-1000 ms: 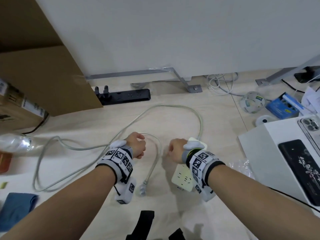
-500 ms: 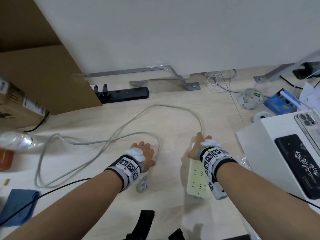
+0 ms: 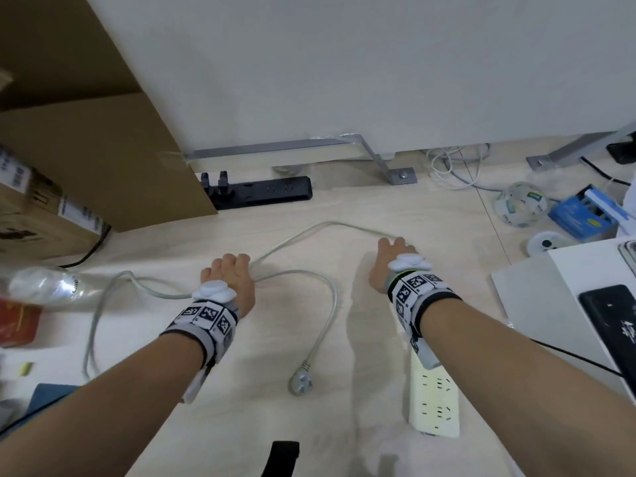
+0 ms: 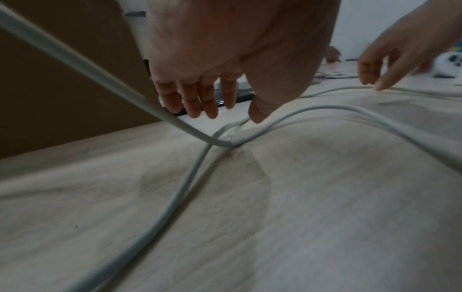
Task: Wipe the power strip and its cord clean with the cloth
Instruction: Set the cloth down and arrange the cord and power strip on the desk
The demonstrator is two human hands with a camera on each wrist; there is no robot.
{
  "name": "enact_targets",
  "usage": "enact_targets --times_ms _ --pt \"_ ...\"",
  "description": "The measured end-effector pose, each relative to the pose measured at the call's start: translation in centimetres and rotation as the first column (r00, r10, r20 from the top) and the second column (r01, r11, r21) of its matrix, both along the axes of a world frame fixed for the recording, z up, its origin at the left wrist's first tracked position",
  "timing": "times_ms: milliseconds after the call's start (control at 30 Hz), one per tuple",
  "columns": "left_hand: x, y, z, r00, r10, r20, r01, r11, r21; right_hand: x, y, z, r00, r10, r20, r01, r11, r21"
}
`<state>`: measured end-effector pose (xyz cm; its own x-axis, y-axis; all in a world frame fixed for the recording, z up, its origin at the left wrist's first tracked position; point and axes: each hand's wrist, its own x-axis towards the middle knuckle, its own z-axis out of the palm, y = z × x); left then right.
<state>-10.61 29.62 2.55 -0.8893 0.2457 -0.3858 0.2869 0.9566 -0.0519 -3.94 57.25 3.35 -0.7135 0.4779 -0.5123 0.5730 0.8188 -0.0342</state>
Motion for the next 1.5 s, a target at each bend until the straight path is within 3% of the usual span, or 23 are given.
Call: enact_targets --times_ms 100,200,300,367,533,700,833,1000,1067,1133,1267,1400,1500 --pt "-1.8 0.3 -0.5 0.977 0.188 0.1 -0.183 0.981 -0.06 -0.9 1.2 -0.8 0.998 -0.064 -0.021 0.063 0.997 -0.033" --pt "-3.1 0.1 -1.9 0.96 0.214 0.18 -0.197 0.974 -0.108 -1.3 3.0 -1.7 0.997 -0.078 -0.001 0.078 0.997 0.02" --pt "-3.9 0.2 -2.2 0.953 0.186 0.239 -0.194 0.981 0.01 -1.9 3.8 -2.3 0.996 -0.082 0.031 0.079 0.994 0.078" --pt "-4.3 1.3 -1.2 0.961 0.2 0.192 -0.229 0.963 0.143 -2.4 3.9 -2.4 0.99 -0.14 -0.006 0.14 0.987 0.082" --pt "-4.9 5.7 -0.5 0.974 0.17 0.148 -0.223 0.818 0.531 -2.7 5.4 -3.0 0.956 -0.286 -0.069 0.282 0.957 -0.066" --pt "-4.2 10.6 -0.9 0.993 0.04 0.111 -0.106 0.708 0.698 -2.5 7.5 -2.6 0.947 -0.32 -0.037 0.315 0.943 -0.109" --pt "-4.3 14.2 -1.4 0.991 -0.091 0.101 0.005 0.768 0.641 -2.6 8.1 -2.4 0.968 -0.251 0.024 0.252 0.962 -0.1" --pt "-6.2 16.1 -1.7 0.985 0.035 0.168 -0.129 0.792 0.596 -3.3 8.5 -2.1 0.968 -0.25 0.033 0.252 0.96 -0.12" --pt "-6.6 15.9 -1.9 0.982 0.011 0.189 -0.117 0.822 0.558 -3.7 8.8 -1.8 0.968 -0.25 -0.012 0.245 0.955 -0.166" --pt "-6.6 14.9 -2.4 0.982 -0.07 0.174 -0.031 0.853 0.521 -4.0 8.9 -1.5 0.969 -0.249 -0.015 0.243 0.956 -0.166" --pt "-6.2 11.8 -1.5 0.968 -0.251 -0.013 0.227 0.849 0.477 -4.3 7.6 -0.5 0.975 -0.215 -0.062 0.211 0.975 -0.07" --pt "-5.9 8.5 0.9 0.897 -0.442 -0.013 0.436 0.881 0.183 -4.1 3.7 0.8 0.999 0.038 0.013 -0.038 0.999 0.008" --pt "-5.8 6.8 2.3 0.878 -0.459 -0.139 0.475 0.871 0.128 -3.4 0.4 1.3 0.951 0.286 0.119 -0.274 0.956 -0.103"
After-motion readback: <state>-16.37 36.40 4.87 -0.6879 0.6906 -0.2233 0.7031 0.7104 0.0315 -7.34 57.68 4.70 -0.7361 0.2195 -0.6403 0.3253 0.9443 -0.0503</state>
